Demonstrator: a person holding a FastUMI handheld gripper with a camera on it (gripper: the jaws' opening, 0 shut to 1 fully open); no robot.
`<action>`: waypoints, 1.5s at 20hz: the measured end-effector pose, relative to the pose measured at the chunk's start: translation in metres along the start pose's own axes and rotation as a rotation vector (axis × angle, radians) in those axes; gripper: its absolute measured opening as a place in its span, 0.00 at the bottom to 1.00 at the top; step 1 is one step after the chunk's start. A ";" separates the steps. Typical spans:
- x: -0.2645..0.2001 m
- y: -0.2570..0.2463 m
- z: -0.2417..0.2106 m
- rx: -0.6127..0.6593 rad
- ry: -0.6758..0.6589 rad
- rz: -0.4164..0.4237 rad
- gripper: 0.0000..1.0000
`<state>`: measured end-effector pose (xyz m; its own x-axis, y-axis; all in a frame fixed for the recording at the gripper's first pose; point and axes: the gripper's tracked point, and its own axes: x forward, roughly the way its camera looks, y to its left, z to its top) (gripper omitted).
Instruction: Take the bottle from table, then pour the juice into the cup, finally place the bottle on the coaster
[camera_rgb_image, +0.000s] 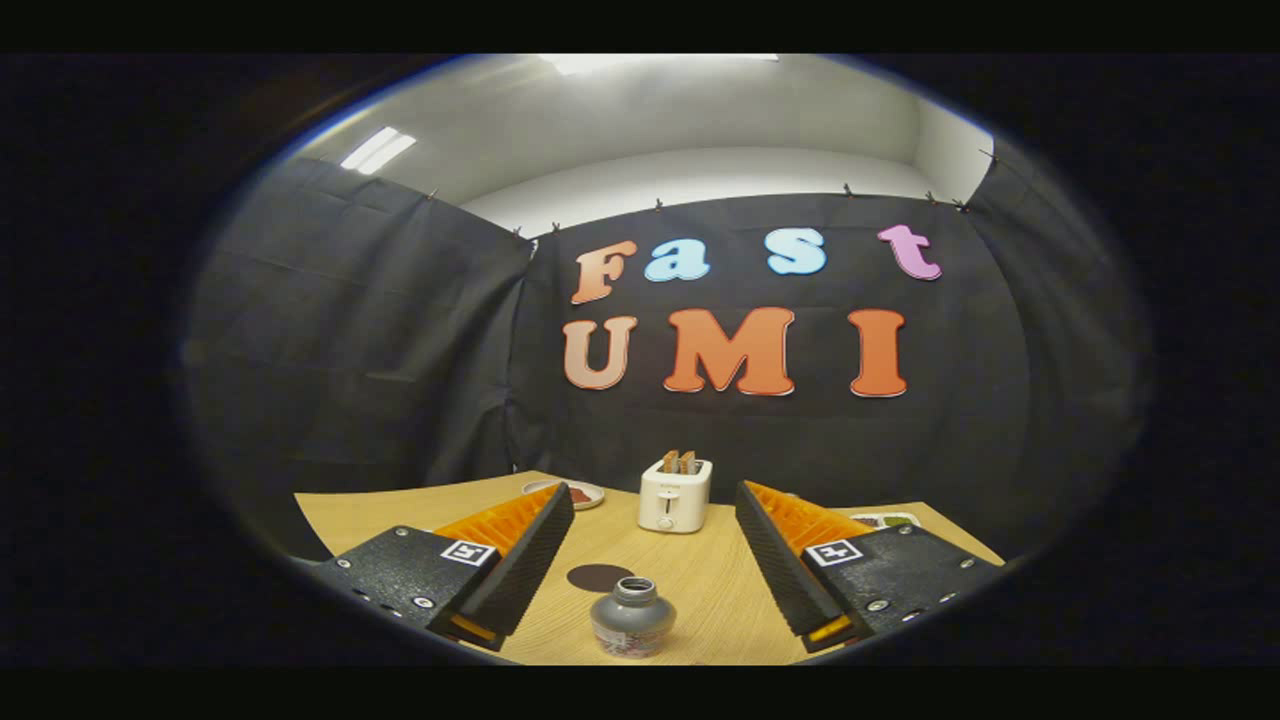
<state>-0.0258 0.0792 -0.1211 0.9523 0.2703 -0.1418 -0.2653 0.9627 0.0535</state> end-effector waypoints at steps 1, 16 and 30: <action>0.000 0.001 -0.009 0.006 0.013 0.004 0.96; -0.009 0.012 -0.138 0.082 0.265 0.014 0.96; -0.021 0.017 -0.208 0.156 0.451 -0.022 0.93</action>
<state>-0.0814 0.0926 -0.3224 0.7874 0.2622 -0.5579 -0.1875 0.9640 0.1883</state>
